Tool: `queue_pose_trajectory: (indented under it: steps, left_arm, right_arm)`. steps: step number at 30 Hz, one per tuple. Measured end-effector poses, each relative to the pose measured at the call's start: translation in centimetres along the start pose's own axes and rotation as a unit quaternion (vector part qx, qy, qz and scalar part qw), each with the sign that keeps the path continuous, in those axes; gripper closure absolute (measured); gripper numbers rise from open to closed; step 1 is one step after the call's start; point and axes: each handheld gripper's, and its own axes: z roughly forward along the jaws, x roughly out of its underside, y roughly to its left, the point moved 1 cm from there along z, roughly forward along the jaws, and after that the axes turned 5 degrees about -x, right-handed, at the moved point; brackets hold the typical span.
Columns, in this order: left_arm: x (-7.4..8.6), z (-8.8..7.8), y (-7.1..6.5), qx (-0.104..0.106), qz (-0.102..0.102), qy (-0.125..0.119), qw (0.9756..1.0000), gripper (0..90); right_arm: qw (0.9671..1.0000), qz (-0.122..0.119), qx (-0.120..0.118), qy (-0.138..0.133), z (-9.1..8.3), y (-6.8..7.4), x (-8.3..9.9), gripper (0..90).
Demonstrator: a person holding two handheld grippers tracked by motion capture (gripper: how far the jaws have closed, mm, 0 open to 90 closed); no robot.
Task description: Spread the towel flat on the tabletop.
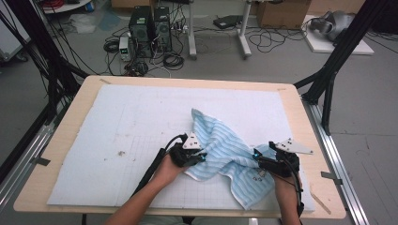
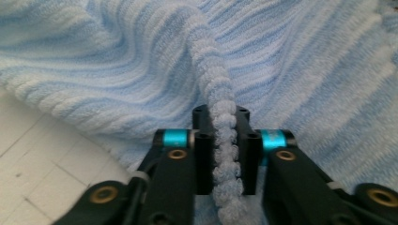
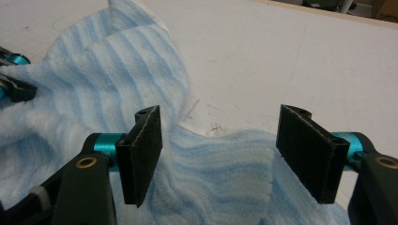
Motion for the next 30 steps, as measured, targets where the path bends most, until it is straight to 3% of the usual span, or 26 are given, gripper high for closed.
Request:
queue_pose_trajectory:
  steps: [3,9,10,16,19,21,23,25,27,30]
  left_arm:
    - [0.2,-0.4,0.9,-0.002,-0.018,0.003,0.9998,84.6]
    - [1.1,-2.2,4.0,-0.042,-0.055,-0.006,0.9976,84.6]
    - [1.4,-2.6,4.7,-0.049,-0.069,-0.013,0.9964,84.6]
    - [2.1,-6.0,9.0,-0.102,-0.099,-0.033,0.9893,84.6]
    - [2.9,-7.4,11.2,-0.13,-0.126,-0.045,0.9824,84.5]
    - [3.2,-7.9,12.3,-0.14,-0.127,-0.037,0.9813,84.5]
    - [3.4,-8.4,13.3,-0.154,-0.14,-0.041,0.9774,84.6]
    - [3.4,-8.8,14.1,-0.163,-0.143,-0.048,0.975,84.5]
    - [3.6,-8.9,14.8,-0.179,-0.153,-0.059,0.97,84.6]
    - [3.5,-8.6,15.5,-0.184,-0.154,-0.047,0.9695,84.5]
  right_arm:
    - [1.0,0.001,0.0,0.0,-0.1,0.1,0.0,31.4]
    - [1.0,0.005,0.0,0.004,-0.4,-0.2,0.2,31.9]
    - [1.0,0.007,0.0,0.005,-0.4,-0.3,0.2,31.9]
    - [0.9998,-0.001,-0.013,0.014,0.3,0.2,0.0,33.0]
    - [0.9997,-0.002,-0.02,0.015,0.9,0.5,-0.1,33.0]
    - [0.9995,-0.006,-0.027,0.017,1.4,0.9,-0.2,33.2]
    - [0.9992,-0.01,-0.032,0.023,1.9,1.2,-0.3,33.3]
    - [0.9989,-0.013,-0.037,0.027,2.4,1.5,-0.5,33.5]
    - [0.9986,-0.016,-0.042,0.028,2.9,1.8,-0.8,33.5]
    - [0.9981,-0.02,-0.048,0.034,3.9,2.3,-1.1,33.6]
